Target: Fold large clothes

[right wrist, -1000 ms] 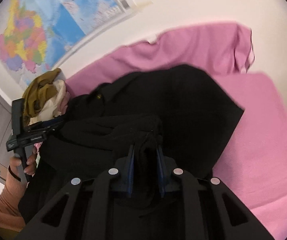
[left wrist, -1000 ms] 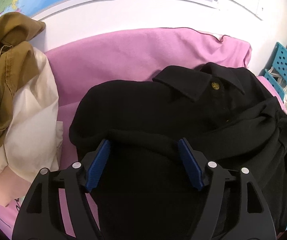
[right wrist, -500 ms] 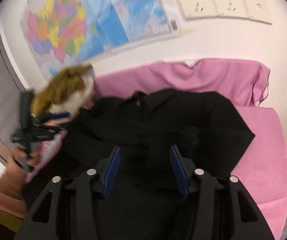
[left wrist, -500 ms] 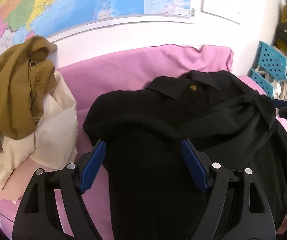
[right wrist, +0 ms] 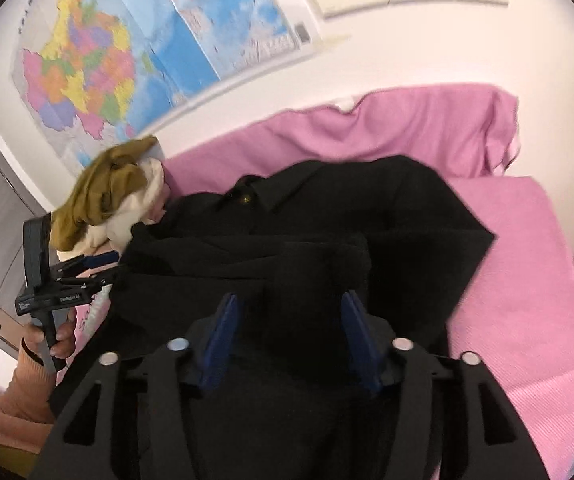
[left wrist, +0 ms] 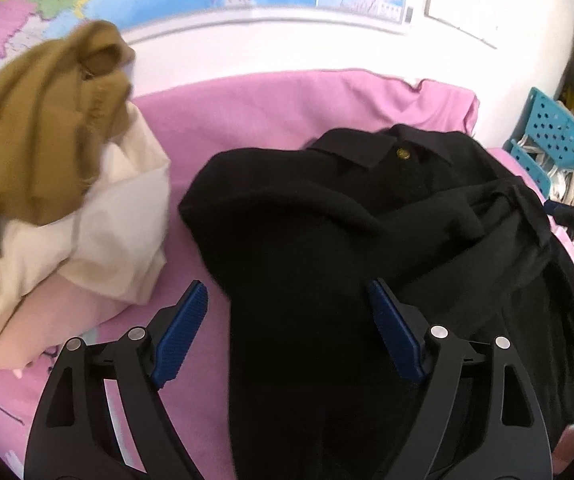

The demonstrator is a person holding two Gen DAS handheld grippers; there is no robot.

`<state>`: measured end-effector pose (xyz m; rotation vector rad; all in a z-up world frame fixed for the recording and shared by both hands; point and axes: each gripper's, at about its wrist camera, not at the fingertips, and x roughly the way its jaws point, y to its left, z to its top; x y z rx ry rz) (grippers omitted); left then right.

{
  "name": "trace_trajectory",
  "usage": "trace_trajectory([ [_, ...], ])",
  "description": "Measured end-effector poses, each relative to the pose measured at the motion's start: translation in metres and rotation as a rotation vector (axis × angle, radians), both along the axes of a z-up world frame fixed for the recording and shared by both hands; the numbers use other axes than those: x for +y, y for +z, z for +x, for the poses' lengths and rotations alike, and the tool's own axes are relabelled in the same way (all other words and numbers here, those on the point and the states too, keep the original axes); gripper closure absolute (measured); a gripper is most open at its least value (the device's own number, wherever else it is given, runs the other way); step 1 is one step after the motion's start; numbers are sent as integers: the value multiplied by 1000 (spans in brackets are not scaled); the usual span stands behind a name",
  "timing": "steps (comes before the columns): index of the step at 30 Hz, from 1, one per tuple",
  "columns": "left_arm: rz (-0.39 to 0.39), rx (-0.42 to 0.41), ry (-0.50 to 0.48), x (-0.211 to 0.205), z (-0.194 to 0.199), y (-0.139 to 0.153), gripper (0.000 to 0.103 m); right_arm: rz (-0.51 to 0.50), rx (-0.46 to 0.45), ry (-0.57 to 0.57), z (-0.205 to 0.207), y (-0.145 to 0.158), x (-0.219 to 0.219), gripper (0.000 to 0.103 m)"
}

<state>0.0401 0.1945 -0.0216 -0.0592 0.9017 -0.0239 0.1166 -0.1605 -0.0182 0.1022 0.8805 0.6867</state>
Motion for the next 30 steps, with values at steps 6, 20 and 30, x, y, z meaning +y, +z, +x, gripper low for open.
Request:
trace_trajectory([
  [6,-26,-19,20,14,-40,8,20,0,28,-6,-15,-8,-20,45],
  [20,-156,93,16,31,-122,-28,20,87,106,-87,-56,-23,-74,30],
  [30,-281,137,-58,22,-167,-37,18,131,180,-144,-121,-39,-132,23],
])
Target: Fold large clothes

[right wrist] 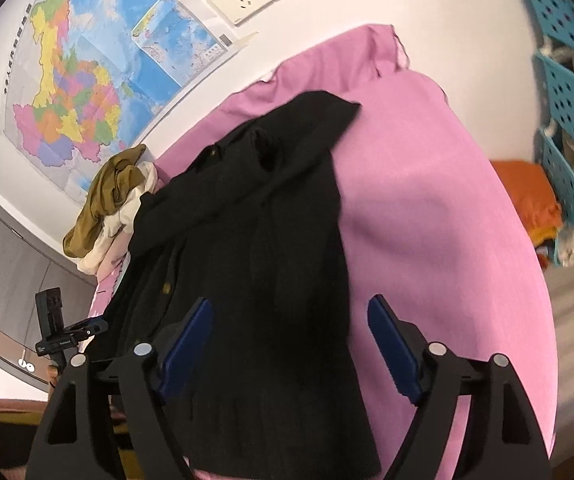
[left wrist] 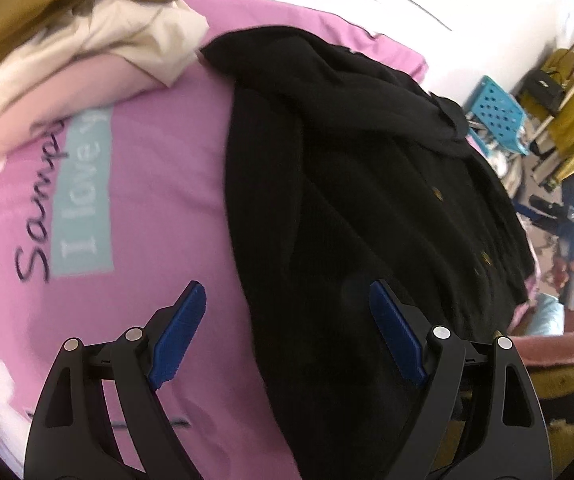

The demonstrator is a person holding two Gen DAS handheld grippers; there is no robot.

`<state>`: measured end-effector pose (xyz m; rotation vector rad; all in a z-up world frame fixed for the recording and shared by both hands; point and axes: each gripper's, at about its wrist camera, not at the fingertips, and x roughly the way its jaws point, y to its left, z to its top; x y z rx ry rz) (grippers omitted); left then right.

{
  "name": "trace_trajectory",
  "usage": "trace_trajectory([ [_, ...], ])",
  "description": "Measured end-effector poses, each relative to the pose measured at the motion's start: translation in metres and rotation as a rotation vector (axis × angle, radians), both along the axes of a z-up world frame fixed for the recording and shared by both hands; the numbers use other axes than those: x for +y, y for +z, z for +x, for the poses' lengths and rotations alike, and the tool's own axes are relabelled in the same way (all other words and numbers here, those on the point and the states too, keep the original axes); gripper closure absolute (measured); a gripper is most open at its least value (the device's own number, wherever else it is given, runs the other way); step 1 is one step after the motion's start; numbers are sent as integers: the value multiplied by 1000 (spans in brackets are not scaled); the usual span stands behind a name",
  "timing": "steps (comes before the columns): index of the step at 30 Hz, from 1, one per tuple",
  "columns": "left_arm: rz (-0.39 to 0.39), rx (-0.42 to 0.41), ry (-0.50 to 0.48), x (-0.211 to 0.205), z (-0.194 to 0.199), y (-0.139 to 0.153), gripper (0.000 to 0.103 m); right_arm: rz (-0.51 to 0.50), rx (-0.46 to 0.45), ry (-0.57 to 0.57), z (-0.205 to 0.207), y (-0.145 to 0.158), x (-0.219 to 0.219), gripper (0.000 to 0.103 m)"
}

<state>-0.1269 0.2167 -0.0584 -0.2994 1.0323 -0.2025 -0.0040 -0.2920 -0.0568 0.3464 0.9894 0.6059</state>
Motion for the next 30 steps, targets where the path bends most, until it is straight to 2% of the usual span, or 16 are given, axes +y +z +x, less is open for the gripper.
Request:
trace_trajectory([
  [2,-28,11,-16,-3,-10,-3,17,7,22,-2,-9,-6,-5,22],
  [6,-24,16,-24,-9,-20,-5,17,46,42,-2,-23,-16,-11,22],
  [13,86,-11,20,-20,-29,2,17,48,21,26,-33,-16,-2,22],
  [20,184,-64,12,-38,-34,15,17,29,2,31,-36,-13,3,21],
  [25,218,-82,2,-46,-35,19,17,15,-2,12,-38,-15,0,21],
  [30,218,-94,8,-47,-38,20,17,14,-4,4,-41,-17,0,21],
])
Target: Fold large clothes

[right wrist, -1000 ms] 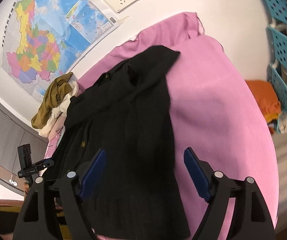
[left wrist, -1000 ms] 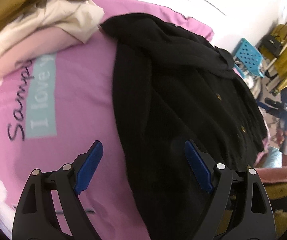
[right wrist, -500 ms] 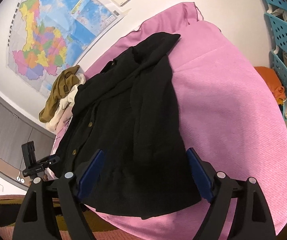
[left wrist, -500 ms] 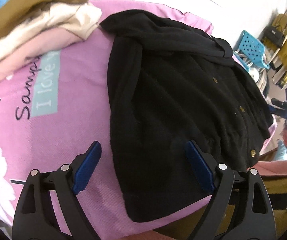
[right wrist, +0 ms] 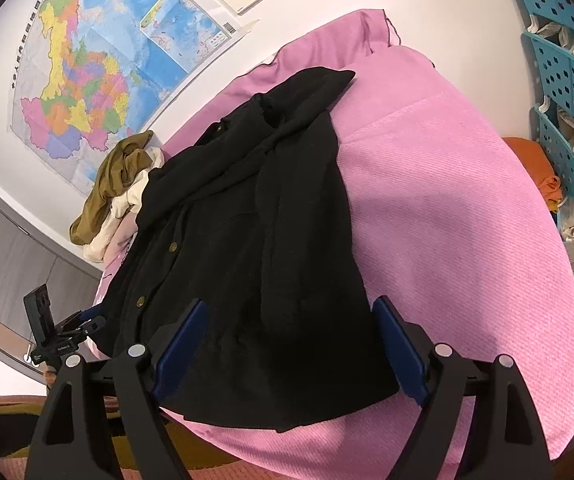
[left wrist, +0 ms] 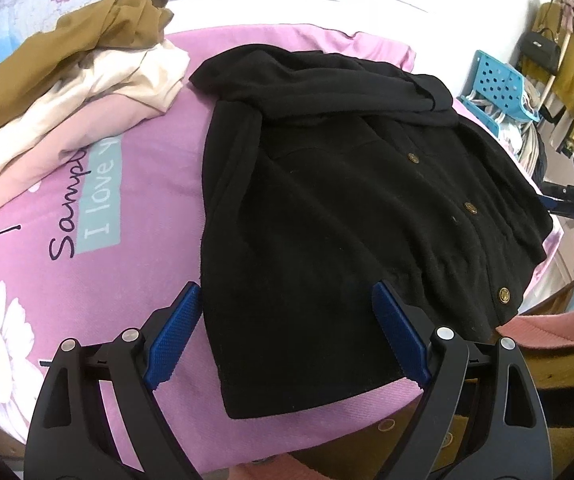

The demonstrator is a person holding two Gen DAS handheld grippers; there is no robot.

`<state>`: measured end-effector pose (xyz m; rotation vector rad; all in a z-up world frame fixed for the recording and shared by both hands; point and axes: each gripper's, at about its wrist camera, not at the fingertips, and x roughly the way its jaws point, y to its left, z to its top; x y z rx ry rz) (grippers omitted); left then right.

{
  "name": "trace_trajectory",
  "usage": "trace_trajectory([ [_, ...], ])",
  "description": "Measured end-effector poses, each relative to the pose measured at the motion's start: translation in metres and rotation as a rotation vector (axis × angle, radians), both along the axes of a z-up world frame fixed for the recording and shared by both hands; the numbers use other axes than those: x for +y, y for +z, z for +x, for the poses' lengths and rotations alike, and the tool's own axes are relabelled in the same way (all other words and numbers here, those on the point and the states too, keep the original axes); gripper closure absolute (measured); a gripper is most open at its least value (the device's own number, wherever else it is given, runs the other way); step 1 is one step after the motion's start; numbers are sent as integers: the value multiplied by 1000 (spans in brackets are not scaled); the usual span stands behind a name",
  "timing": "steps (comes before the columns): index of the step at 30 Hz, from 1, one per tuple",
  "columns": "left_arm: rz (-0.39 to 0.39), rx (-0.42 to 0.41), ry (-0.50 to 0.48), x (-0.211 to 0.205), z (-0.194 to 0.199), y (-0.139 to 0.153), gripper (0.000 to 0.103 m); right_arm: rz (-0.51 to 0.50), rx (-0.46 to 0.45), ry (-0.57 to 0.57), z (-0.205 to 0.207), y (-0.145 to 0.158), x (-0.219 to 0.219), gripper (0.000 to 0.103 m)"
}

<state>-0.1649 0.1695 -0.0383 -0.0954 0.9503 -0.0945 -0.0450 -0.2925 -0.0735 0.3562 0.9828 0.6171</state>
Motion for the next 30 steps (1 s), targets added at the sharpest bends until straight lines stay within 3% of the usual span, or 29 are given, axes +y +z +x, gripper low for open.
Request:
trace_trajectory([
  [7,-50,-12,4,3,-7,-1,17,-18,-3,-7,-2,-3,0,21],
  [11,-183,-14,21,21,-9,-2,17,-21,-12,0,-4,-3,1,17],
  [16,-252,-5,69,41,-14,-7,17,-51,-37,25,-9,-3,7,12],
  [20,-357,44,10,38,-15,-20,16,-45,-45,64,-13,-3,12,10],
  [22,-383,78,-26,31,-12,-30,15,25,-33,97,-14,-3,10,12],
  [25,-407,72,-72,20,-13,-29,11,121,-28,130,-18,-3,6,23],
  [28,-414,77,-112,6,-11,-30,7,167,-20,137,-18,-8,5,25],
  [30,-402,75,-118,-1,-8,-30,5,112,-24,99,-16,-11,6,28],
])
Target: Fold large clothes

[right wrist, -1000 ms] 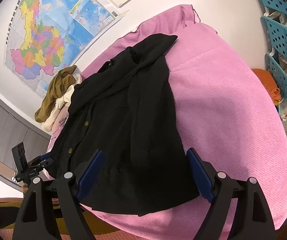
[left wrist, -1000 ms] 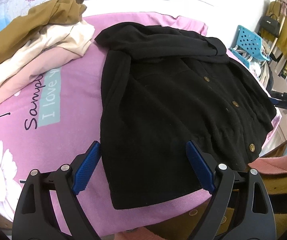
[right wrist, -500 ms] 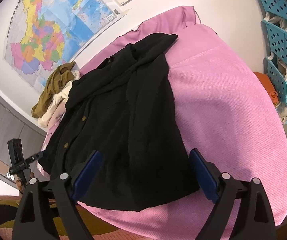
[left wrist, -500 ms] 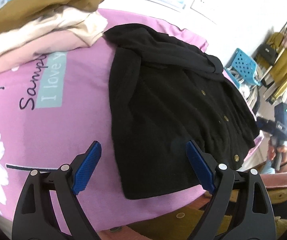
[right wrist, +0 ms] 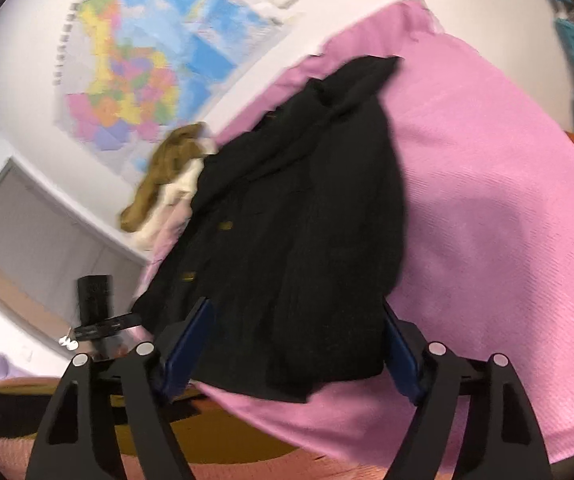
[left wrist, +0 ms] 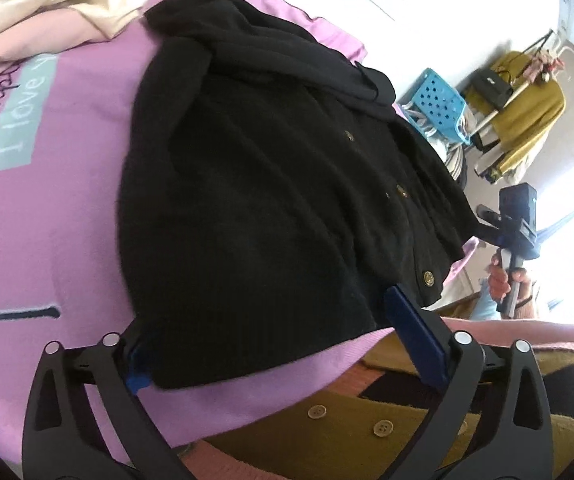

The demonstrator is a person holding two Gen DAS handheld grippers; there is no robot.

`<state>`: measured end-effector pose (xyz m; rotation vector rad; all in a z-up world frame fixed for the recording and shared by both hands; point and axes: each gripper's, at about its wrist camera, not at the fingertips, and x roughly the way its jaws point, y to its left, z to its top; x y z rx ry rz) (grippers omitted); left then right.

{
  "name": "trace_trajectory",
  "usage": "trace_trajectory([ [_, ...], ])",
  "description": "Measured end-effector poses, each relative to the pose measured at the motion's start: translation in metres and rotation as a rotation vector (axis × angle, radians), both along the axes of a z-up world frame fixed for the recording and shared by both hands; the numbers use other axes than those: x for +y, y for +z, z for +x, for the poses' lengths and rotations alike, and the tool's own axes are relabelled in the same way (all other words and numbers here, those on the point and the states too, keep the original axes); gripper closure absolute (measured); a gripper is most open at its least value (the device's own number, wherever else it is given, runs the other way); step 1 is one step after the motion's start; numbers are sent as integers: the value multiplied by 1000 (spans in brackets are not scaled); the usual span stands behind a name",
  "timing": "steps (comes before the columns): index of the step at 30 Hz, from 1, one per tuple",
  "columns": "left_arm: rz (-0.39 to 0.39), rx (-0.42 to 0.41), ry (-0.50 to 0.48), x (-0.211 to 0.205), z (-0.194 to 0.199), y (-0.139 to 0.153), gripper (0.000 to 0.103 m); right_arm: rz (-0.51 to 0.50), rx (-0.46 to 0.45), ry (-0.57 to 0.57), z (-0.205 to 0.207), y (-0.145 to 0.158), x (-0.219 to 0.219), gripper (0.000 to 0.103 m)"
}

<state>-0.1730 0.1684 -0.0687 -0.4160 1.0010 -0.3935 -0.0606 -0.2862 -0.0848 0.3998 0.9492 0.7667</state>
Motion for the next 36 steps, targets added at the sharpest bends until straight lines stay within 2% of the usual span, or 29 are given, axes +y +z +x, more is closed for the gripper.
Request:
trace_trajectory([
  [1,-3,0,0,0,2,0,5,-23,-14,-8,0,1,3,27],
  [3,-32,3,11,0,7,-1,5,-23,-28,8,0,3,11,13],
  [5,-46,1,29,1,10,-1,5,-69,-57,30,-2,4,23,12],
  [6,-44,0,41,0,11,-1,7,-81,-74,31,-2,4,28,17],
  [7,-39,-1,51,0,12,0,13,-67,-59,34,0,1,29,25],
  [9,18,11,71,-4,15,0,54,-68,-20,11,6,-4,27,74],
  [10,39,19,83,-3,15,0,66,-47,-6,-4,8,-6,22,78],
  [11,17,24,82,0,15,1,79,-24,0,-14,9,-6,18,87],
  [12,-23,17,91,4,12,3,90,14,9,-25,8,-4,12,89],
  [13,-44,-3,96,6,9,9,94,51,1,-22,5,0,8,90],
  [18,-70,-113,126,21,-14,46,97,149,-101,3,-17,39,-2,92],
  [23,-117,-158,163,40,-31,67,98,192,-173,75,-34,68,6,92],
  [25,-124,-160,161,43,-35,67,98,209,-178,101,-38,70,9,92],
  [26,-102,-153,160,42,-35,65,98,205,-179,113,-38,69,10,92],
  [28,-97,-126,154,41,-30,56,97,158,-132,90,-32,55,13,91],
  [32,-113,-52,157,44,-17,27,84,136,-21,32,-18,21,6,65],
  [34,-141,-15,160,47,-11,13,77,130,8,23,-18,8,7,47],
  [35,-152,-5,158,46,-9,8,66,115,35,10,-18,-1,7,32],
  [36,-171,7,149,45,-6,2,49,107,30,3,-20,-4,8,31],
])
